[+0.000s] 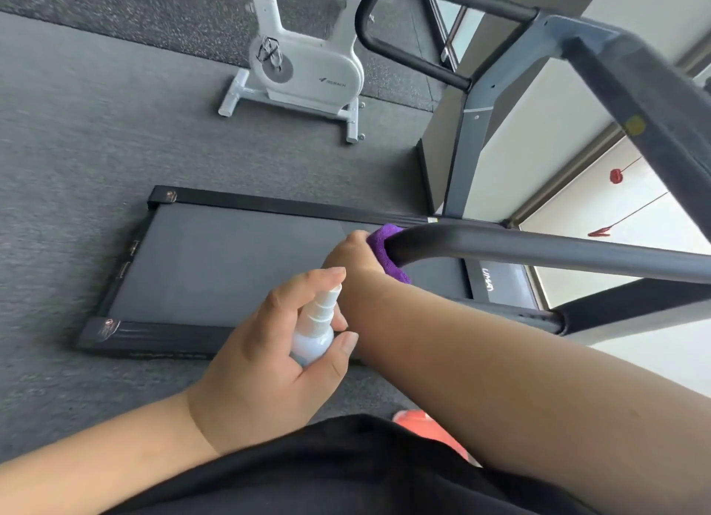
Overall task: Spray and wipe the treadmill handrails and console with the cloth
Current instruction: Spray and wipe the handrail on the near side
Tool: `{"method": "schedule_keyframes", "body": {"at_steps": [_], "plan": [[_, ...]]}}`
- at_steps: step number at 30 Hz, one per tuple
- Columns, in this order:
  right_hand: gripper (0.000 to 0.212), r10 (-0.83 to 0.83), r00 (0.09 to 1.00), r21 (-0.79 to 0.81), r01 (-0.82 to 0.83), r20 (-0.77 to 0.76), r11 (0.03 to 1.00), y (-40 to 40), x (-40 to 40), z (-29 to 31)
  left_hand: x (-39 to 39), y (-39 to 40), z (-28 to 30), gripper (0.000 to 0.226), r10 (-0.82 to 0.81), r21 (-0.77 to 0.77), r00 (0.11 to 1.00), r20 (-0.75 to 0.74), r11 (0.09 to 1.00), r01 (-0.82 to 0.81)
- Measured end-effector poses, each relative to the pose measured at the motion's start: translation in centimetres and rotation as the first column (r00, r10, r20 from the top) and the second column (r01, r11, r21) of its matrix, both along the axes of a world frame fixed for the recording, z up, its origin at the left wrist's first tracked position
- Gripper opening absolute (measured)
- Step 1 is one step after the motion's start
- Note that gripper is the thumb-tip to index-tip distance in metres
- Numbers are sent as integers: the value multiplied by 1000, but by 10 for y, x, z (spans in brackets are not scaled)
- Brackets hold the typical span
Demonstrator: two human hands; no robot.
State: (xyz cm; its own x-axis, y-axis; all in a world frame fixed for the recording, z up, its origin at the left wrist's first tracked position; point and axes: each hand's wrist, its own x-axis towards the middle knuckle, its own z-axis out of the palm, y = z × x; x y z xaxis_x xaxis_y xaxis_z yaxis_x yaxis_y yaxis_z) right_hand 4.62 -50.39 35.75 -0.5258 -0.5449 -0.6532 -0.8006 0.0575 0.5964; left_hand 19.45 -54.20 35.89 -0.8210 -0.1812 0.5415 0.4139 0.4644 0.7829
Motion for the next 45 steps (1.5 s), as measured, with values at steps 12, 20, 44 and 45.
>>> {"method": "schedule_keyframes", "body": {"at_steps": [12, 20, 44, 45], "plan": [[76, -287, 900, -562, 431, 329, 706, 96, -30, 112, 1, -9, 4, 56, 19, -41, 1000, -13, 999, -20], [18, -216, 976, -126, 217, 23, 968, 17, -6, 54, -2, -3, 1, 56, 12, -17, 1000, 21, 1000, -11], [53, -214, 976, -893, 135, 45, 429, 97, -4, 56, -26, 30, 11, 62, 19, -20, 999, 39, 1000, -18], [45, -180, 983, -898, 107, 32, 428, 97, -3, 51, -29, 36, 11, 62, 13, -35, 999, 42, 999, -11]]}}
